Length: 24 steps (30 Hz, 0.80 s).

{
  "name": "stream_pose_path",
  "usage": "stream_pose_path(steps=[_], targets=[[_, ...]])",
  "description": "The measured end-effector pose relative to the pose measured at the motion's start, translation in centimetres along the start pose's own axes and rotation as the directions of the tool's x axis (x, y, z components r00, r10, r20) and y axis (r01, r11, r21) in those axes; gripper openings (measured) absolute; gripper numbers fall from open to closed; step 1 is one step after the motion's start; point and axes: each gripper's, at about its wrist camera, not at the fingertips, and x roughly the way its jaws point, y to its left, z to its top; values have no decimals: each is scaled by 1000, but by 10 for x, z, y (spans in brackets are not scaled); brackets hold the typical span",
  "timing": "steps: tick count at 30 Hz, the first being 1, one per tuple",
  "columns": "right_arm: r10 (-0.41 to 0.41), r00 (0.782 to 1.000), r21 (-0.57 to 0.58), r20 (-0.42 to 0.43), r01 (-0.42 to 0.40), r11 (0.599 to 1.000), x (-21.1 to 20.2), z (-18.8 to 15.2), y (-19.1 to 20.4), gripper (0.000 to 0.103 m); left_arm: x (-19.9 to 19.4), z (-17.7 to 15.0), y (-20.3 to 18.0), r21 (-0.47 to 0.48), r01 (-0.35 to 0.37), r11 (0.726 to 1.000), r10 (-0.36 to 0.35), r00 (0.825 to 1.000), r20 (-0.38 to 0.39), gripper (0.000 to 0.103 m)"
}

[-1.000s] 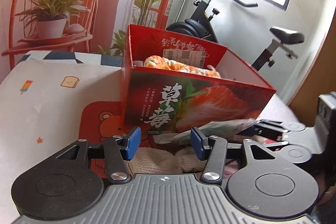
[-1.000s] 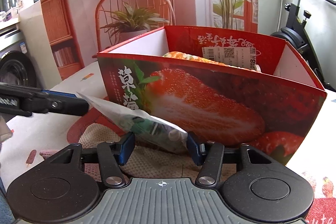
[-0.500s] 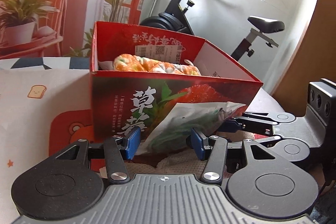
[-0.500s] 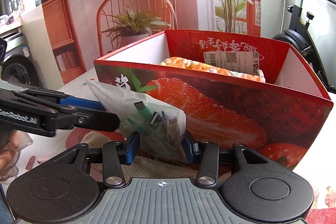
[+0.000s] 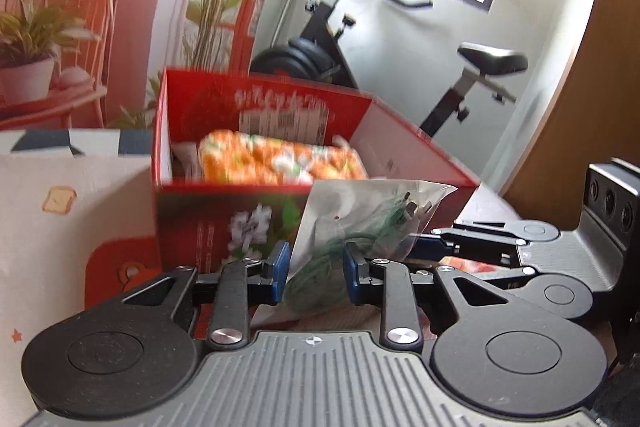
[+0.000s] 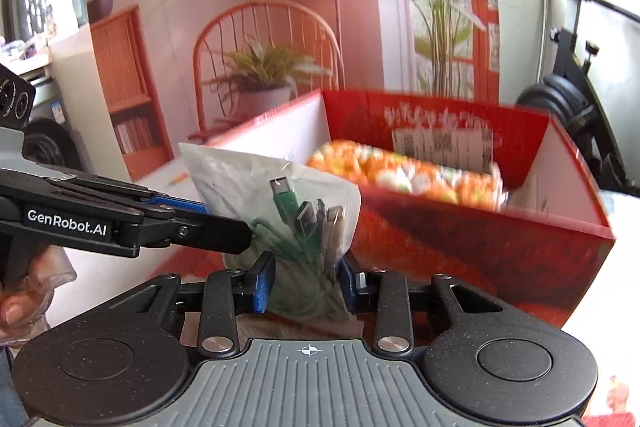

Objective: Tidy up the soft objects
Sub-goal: 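Lift the cable bag with both grippers and lower it into the box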

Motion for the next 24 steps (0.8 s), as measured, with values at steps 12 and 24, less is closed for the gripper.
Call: stream_pose_path(steps=[12,24], targets=[[39,983,-67,177,-27,997,-41,76,3,31,-42,62,-28,48,-25,999,14,976,218,31],[27,995,-15,100,-26,1000,-1,125,-27,31,8,101,-11,-19,-55,998,57,989,138,31]])
